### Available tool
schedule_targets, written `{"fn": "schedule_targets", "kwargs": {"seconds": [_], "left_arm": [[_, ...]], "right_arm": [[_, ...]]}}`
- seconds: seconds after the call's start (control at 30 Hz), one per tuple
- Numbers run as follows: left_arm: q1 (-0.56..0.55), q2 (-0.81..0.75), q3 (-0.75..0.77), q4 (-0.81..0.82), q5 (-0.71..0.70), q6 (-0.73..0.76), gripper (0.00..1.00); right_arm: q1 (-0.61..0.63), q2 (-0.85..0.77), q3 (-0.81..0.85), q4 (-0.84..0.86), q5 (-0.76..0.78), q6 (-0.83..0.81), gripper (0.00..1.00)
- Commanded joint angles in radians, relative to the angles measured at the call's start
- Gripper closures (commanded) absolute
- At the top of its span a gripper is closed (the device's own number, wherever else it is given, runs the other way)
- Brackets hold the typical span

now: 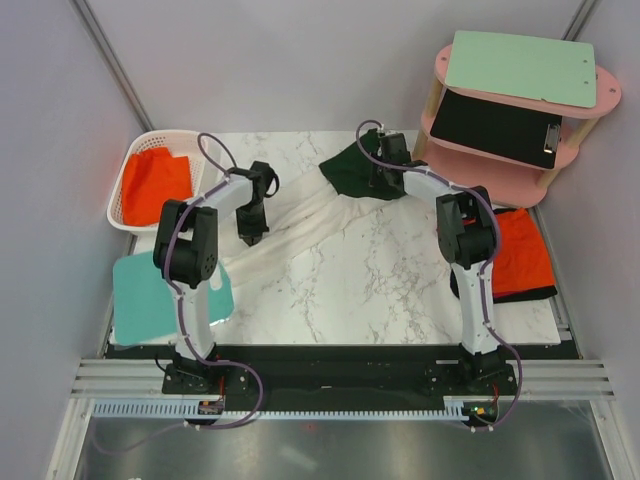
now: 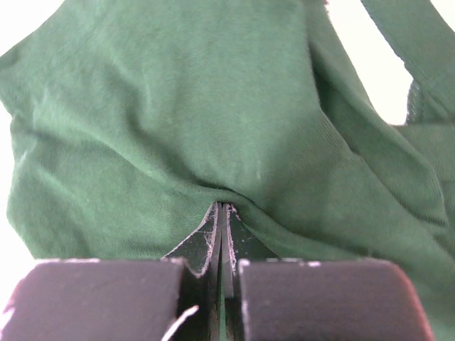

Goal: Fold and stack the t-shirts
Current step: Fold the tshirt

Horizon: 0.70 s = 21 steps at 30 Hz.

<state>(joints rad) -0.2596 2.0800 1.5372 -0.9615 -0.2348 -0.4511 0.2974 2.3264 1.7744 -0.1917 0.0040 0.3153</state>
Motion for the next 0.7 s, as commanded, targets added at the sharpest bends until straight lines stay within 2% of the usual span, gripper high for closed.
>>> {"fn": "schedule_targets", "kwargs": {"seconds": [0.0, 0.3, 0.4, 0.47, 0.67], "left_arm": [[-0.091, -0.087, -0.063, -0.049, 0.084, 0.019, 0.98], [-0.236, -0.222, -0.265, -0.023, 0.199, -0.061, 0.98], [-0.236, -0.293, -0.307, -0.023, 0.158, -0.078, 0.98], [-0.233, -0.334, -0.295, -0.039, 0.134, -0.086, 0.98], [-0.204, -0.431, -0.172, -0.080, 0.031, -0.083, 0.98]], "right_arm": [[0.000, 0.076, 0.095, -0.032, -0.045, -0.042, 1.00], [0.003, 0.246, 0.420, -0.081, -0.096, -0.078, 1.00], [0.006, 0.237, 0.456, -0.068, -0.111, -0.085, 1.00], [0.009, 0.199, 0.432, -0.043, -0.122, -0.090, 1.00], [0.016, -0.099, 0.154, 0.109, -0.127, -0.075, 1.00]]}}
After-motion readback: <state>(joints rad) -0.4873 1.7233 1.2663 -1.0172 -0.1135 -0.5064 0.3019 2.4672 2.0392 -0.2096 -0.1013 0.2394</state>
